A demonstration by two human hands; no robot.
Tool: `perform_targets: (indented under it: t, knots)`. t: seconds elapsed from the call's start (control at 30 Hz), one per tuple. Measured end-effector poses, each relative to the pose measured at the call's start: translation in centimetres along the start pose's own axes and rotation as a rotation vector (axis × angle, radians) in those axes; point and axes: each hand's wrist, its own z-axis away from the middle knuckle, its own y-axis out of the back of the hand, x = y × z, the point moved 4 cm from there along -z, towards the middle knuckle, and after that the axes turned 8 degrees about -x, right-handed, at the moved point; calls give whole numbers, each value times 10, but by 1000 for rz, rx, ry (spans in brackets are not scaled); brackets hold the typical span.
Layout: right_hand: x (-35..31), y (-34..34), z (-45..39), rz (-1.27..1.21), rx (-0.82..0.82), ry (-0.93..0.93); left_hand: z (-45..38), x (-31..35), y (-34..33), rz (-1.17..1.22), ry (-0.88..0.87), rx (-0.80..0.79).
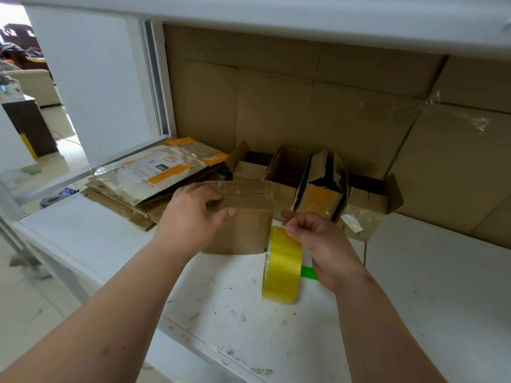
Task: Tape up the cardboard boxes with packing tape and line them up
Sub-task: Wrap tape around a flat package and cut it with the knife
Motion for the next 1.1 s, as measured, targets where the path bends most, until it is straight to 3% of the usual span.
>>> perform_targets:
  t: [0.27,0.43,0.5,0.6,0.87,1.0,1.1]
  knots:
    - [-2,-13,-4,16,-104,-7,-5,1,0,133,103,36]
    - [-6,-30,5,69,-278,14,-3,20,-7,-201,262,-64]
    - [-6,-34,9,84,-321,43,0,29,-12,-239,221,-134]
    - [-2,-29,13,57,-341,27,1,26,-14,-100,111,-169]
    - [-6,-1,12,-212,-249,57,0,17,0,28,-75,-433]
    - [-7,-1,12,-307,-256,53,-2,19,1,8,-122,-427]
    - [-7,-3,13,-268,-248,46,2,27,0,38,-110,-321]
